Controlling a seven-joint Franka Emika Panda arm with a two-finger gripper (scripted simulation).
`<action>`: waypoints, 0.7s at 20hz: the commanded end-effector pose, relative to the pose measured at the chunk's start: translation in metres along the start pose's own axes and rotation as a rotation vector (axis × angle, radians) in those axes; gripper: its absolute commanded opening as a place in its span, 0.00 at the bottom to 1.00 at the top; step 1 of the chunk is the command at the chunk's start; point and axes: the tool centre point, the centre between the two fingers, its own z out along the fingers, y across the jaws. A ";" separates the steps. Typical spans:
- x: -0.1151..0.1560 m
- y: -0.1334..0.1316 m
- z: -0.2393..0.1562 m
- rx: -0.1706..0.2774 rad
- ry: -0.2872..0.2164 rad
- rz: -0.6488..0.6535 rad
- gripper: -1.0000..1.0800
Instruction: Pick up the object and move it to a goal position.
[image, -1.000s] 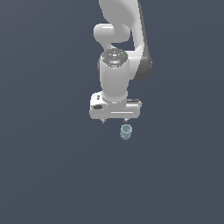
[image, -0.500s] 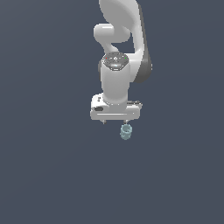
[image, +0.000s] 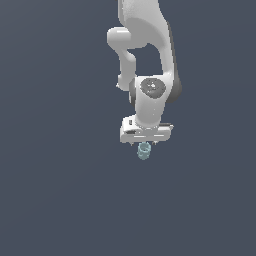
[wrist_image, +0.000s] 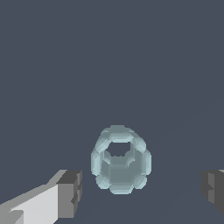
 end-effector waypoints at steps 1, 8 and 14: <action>-0.002 -0.008 0.008 -0.002 -0.001 -0.007 0.96; -0.003 -0.010 0.014 -0.002 -0.003 -0.009 0.96; -0.005 -0.011 0.041 -0.002 -0.003 -0.009 0.96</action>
